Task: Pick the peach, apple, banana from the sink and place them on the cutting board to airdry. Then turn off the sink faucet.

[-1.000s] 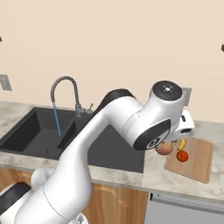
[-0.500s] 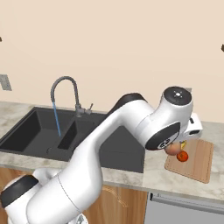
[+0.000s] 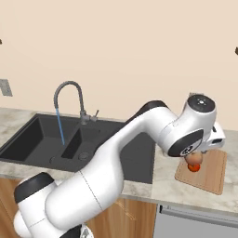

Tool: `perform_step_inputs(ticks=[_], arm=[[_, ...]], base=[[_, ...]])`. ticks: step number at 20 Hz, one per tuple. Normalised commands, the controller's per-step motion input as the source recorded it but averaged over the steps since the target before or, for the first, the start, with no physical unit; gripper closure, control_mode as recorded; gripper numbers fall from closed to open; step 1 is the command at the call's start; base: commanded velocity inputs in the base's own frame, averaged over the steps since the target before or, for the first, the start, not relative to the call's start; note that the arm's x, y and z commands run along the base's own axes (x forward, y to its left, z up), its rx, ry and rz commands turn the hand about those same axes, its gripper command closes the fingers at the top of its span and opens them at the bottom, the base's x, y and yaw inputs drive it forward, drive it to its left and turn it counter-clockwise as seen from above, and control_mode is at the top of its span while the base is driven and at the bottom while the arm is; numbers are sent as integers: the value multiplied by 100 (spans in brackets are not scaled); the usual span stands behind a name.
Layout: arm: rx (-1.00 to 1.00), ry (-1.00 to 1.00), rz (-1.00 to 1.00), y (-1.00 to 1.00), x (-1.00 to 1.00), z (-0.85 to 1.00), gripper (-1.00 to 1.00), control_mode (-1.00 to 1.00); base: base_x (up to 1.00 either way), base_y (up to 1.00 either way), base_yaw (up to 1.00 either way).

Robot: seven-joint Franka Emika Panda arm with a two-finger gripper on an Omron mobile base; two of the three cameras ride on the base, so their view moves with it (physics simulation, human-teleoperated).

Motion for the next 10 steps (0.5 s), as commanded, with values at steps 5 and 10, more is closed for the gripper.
perform_step_inputs(ticks=[5,10], arm=[[0,0,3,-29,9,-9,100,-100],[0,0,3,-20,25,-20,100,-100]], base=[[0,0,0],[0,0,0]])
